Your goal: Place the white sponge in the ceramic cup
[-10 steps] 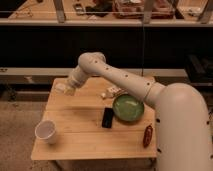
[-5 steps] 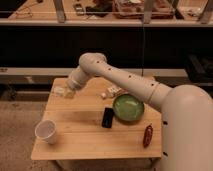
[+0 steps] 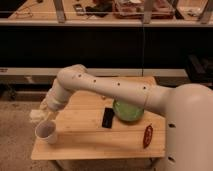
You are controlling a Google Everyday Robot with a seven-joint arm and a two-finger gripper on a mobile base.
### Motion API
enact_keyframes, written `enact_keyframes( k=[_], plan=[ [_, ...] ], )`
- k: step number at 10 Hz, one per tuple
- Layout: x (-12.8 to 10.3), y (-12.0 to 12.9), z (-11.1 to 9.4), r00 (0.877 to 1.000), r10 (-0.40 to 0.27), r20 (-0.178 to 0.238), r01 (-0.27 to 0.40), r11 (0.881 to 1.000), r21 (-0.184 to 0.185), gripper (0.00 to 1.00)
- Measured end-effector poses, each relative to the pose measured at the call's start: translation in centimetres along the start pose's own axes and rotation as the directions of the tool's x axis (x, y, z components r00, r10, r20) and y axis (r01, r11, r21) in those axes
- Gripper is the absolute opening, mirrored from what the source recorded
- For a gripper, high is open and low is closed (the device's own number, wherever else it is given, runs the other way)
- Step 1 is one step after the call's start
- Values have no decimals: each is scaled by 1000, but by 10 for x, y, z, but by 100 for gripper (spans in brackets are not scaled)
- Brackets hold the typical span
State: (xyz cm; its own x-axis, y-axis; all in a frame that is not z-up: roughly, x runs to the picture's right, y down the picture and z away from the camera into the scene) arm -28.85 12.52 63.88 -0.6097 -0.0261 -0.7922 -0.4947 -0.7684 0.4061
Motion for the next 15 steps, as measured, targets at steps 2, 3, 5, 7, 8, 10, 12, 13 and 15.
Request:
enact_keyframes(
  k=[2, 3, 5, 7, 8, 10, 12, 13, 15],
  plan=[
    [19, -18, 22, 999, -35, 0, 35, 999, 40, 0],
    [17, -19, 27, 1000, -27, 9, 27, 999, 38, 0],
    [7, -13, 32, 999, -9, 42, 9, 1000, 4, 11],
    [-3, -11, 33, 998, 1, 66, 1, 1000, -21, 27],
    [-9, -10, 33, 997, 5, 77, -2, 999, -32, 38],
    [-18, -16, 35, 996, 3, 92, 0, 1000, -29, 60],
    [-26, -27, 40, 995, 9, 103, -9, 1000, -7, 78],
    [-29, -29, 41, 994, 12, 106, -12, 1000, -1, 80],
    [-31, -30, 44, 994, 19, 111, -20, 1000, 5, 80]
  ],
)
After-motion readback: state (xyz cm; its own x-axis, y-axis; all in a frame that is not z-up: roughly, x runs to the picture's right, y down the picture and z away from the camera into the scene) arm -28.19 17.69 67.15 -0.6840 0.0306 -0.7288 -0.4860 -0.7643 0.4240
